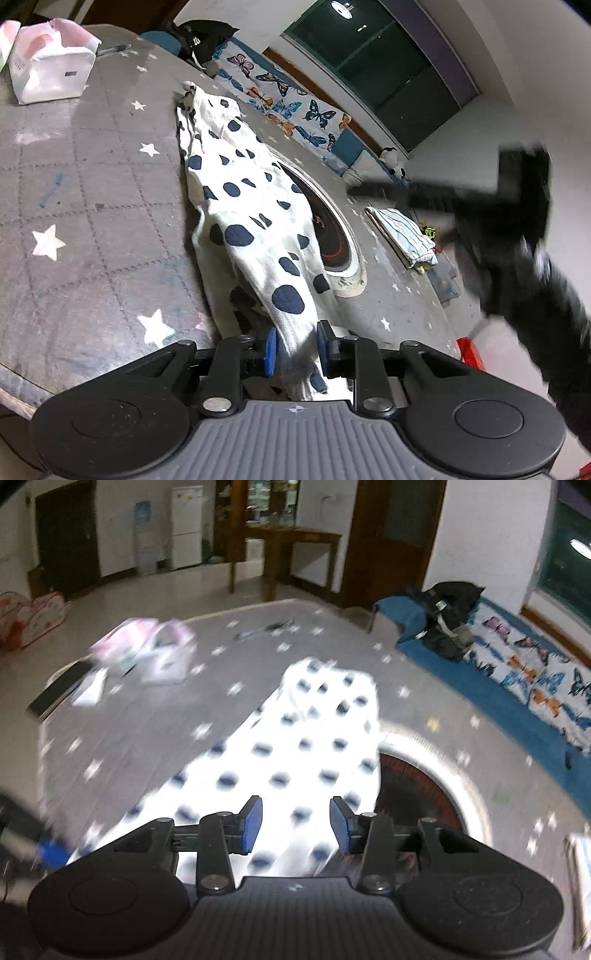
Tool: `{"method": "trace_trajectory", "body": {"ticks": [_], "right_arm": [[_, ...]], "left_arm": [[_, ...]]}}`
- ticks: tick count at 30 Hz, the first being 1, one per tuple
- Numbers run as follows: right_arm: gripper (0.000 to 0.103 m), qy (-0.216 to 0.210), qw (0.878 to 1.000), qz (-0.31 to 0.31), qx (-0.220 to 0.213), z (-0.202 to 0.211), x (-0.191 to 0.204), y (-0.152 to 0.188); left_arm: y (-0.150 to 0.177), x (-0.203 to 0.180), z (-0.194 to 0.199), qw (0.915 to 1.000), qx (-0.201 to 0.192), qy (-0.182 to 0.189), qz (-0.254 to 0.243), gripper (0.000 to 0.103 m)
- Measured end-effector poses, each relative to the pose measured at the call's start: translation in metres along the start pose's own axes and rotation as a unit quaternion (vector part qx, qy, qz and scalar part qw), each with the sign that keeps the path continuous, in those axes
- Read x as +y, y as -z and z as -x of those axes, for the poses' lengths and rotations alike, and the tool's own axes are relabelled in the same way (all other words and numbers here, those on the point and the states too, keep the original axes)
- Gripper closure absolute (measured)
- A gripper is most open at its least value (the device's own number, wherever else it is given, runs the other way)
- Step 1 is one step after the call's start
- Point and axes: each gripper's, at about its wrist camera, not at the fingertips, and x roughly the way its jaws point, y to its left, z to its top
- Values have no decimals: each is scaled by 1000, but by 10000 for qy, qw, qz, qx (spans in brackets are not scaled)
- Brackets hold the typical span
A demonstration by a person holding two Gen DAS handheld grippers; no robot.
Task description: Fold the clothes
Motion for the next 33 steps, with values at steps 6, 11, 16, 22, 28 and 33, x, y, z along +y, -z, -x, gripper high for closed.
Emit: {"method": "trace_trajectory", "body": {"ticks": [6, 11, 16, 22, 28, 33], "right_arm": [[54, -302, 9993, 173, 111, 33, 27, 52], [51, -493, 9982, 325, 116, 51, 46, 76], [43, -745, 9963, 432, 52, 62, 67, 96], [38, -869, 9942, 634, -7, 65, 92, 112], [28, -389, 9947, 925, -224, 52, 115, 126], [28, 263, 9933, 1101, -240, 43, 121, 133]], "left_arm": [[1, -9, -1, 9997, 194, 87, 105, 71], [-2, -11, -4, 9992, 321, 70, 227, 73], [-17, -13, -8, 9975, 362, 229, 556, 80], [-36, -28, -19, 9963, 343, 451, 649, 82], [-45, -33, -25, 9937, 368, 582, 885, 82], [-43, -29, -23, 9921, 415, 596, 1027, 82]]}}
